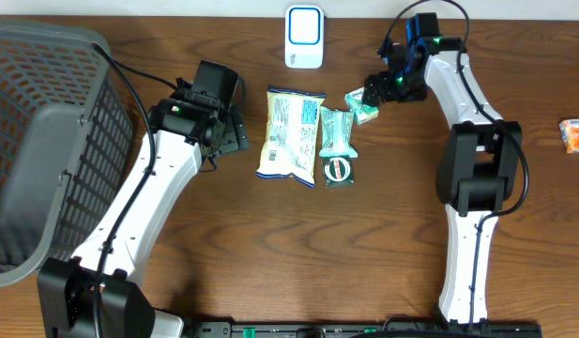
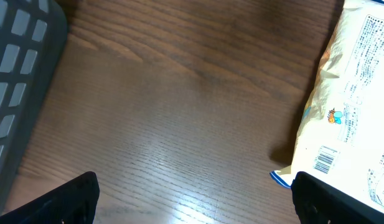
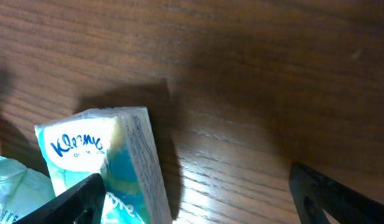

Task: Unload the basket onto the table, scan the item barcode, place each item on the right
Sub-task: 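Swing the right gripper back and grasp the teal Kleenex pack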

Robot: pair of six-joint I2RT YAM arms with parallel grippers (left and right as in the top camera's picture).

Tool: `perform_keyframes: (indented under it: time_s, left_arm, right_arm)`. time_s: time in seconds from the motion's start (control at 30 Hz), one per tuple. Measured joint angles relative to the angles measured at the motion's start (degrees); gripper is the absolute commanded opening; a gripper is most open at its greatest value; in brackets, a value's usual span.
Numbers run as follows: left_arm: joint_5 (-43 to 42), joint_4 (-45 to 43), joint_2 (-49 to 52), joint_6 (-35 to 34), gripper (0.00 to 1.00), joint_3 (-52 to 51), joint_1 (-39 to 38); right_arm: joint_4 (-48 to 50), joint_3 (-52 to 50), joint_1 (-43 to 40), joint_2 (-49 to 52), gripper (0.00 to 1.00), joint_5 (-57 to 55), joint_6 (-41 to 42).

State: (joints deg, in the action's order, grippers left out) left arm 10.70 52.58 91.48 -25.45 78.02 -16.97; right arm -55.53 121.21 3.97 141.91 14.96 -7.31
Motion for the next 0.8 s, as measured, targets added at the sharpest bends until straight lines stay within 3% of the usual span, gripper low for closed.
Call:
perform_keyframes:
  time_s: [0.33, 0.47, 0.7, 0.8]
  left_arm:
    - [0.00, 0.00, 0.00, 0.00, 0.97, 0.00, 0.00]
    - [0.00, 0.00, 0.02, 0.00, 0.98, 0.00, 0.00]
    - [0.00, 0.00, 0.00, 0.00, 0.98, 0.00, 0.00]
    - [0.00, 0.00, 0.00, 0.00, 0.98, 0.00, 0.00]
  right_arm:
    - [-0.04, -0.59, 0.24, -0.15, 0.79, 6.16, -0.11]
    - [-0.52, -0.98, 0.24, -0.15, 0.68, 9.42, -0.17]
    - [-3.30, -1.36, 0.24, -0.15, 0.64, 11.78, -0.02]
    - [-2.14, -1.99, 0.24, -0.15, 0.52, 11.89, -0.26]
